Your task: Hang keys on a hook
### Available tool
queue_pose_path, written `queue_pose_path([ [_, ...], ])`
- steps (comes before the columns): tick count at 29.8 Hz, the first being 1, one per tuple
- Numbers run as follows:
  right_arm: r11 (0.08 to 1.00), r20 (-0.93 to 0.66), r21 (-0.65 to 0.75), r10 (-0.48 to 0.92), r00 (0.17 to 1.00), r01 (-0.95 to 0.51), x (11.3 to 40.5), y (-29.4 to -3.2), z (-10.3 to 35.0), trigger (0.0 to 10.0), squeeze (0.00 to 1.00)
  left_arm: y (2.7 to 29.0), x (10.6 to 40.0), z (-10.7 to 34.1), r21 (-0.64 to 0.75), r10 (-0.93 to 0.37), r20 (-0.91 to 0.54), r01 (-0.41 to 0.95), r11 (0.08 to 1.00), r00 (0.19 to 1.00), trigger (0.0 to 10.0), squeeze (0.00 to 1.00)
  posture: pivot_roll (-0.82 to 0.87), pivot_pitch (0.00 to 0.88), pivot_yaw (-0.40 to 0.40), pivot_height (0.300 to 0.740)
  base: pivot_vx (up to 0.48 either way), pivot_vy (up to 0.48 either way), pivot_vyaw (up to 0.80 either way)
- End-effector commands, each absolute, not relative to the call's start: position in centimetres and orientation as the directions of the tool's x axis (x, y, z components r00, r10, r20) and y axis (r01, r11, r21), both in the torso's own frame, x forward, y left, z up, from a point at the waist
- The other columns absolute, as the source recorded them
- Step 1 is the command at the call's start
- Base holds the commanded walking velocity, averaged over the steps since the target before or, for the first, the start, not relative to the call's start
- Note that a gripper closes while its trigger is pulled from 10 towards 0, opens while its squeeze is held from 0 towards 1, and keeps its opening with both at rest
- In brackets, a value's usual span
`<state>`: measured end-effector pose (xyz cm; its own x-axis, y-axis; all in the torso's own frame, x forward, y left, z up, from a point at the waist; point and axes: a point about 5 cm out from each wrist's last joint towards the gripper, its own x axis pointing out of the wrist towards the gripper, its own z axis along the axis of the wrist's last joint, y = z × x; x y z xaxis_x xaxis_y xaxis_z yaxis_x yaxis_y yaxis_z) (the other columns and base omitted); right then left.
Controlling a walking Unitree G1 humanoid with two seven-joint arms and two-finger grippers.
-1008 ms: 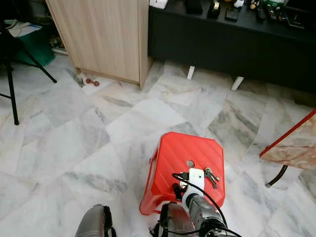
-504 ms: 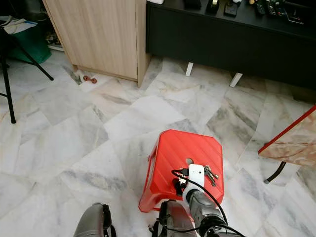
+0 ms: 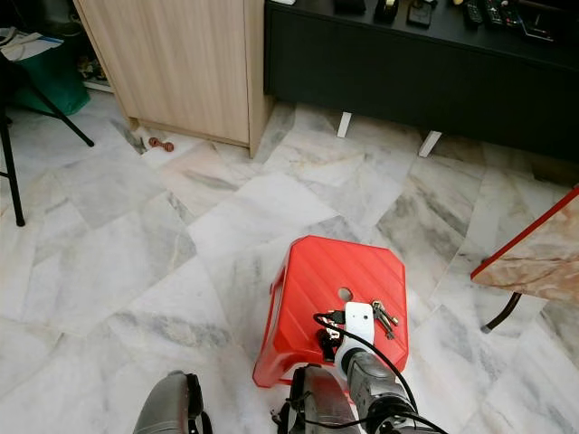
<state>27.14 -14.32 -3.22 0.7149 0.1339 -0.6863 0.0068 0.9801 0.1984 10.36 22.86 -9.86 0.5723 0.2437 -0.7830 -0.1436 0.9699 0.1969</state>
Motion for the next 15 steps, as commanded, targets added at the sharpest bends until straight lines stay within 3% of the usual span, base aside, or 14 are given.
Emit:
queue_pose_path([
  [1,0.984,-0.710,0.176,0.116,0.695,0.016,26.47,-15.01,-3.76,10.0,0.00,20.59,8.02,-10.95,0.145,0.178,-0.842,-0.105,0.984,0.510,10.0,0.00,0.02,0.255,-0.172,0.637,0.000,0.000,0.00],
  [13,0.987,-0.699,0.161,0.100,0.708,0.019,26.77,-15.48,-3.49,10.0,0.00,20.12,7.90,-11.00,0.136,0.175,-0.839,-0.113,0.984,0.515,10.0,0.00,0.01,0.257,-0.186,0.637,0.000,0.000,0.00],
  [14,0.987,-0.700,0.158,0.103,0.707,0.013,26.78,-15.46,-3.49,3.5,0.00,20.09,7.87,-11.01,0.134,0.174,-0.840,-0.114,0.984,0.514,10.0,0.00,0.00,0.259,-0.187,0.637,0.000,0.000,0.00],
  [15,0.988,-0.701,0.157,0.104,0.706,0.009,26.78,-15.46,-3.49,1.5,0.00,20.06,7.86,-11.02,0.134,0.174,-0.840,-0.115,0.984,0.514,10.0,0.00,0.00,0.259,-0.189,0.637,0.000,0.000,0.00],
])
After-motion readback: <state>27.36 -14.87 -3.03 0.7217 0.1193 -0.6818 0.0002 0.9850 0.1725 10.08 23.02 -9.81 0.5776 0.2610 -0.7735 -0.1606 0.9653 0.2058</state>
